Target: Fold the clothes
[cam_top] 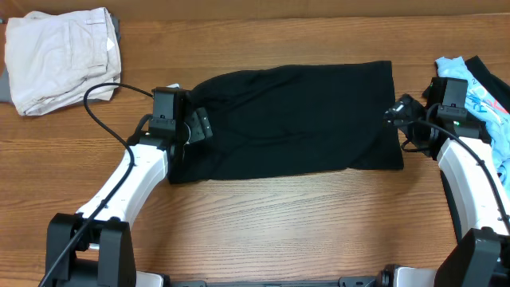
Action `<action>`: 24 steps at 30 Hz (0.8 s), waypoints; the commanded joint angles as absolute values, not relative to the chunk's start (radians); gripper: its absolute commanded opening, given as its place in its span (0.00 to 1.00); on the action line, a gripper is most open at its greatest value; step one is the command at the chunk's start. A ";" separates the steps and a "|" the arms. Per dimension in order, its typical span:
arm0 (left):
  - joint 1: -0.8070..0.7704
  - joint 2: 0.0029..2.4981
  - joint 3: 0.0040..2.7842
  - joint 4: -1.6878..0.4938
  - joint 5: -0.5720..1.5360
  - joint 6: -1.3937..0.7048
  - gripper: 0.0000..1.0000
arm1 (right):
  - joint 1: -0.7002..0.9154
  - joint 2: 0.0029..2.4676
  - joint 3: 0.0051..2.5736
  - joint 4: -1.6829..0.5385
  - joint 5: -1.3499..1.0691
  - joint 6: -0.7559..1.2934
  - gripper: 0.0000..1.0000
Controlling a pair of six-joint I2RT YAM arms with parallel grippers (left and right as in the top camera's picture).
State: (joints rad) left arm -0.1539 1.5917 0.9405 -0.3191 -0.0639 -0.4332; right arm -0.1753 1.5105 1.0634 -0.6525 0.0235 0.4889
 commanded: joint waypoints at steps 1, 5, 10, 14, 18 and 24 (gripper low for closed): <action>-0.128 1.590 1.014 -0.390 -0.084 -0.403 0.90 | -0.180 1.516 1.133 -0.688 0.025 0.437 1.00; -0.117 1.590 1.185 -0.624 -0.075 -0.383 0.88 | -0.200 1.516 1.255 -0.811 0.011 0.429 1.00; -0.143 1.590 1.293 -0.819 0.042 -0.377 0.63 | -0.192 1.516 1.326 -0.899 -0.162 0.379 1.00; -0.187 1.624 1.287 -0.863 0.188 -0.406 0.58 | -0.169 1.537 1.302 -0.904 -0.260 0.362 0.98; -0.252 1.709 1.287 -0.928 0.253 -0.449 0.51 | -0.139 1.568 1.273 -0.919 -0.351 0.362 0.86; -0.281 1.870 1.287 -0.997 0.200 -0.449 0.33 | -0.117 1.606 1.262 -0.958 -0.302 0.366 0.57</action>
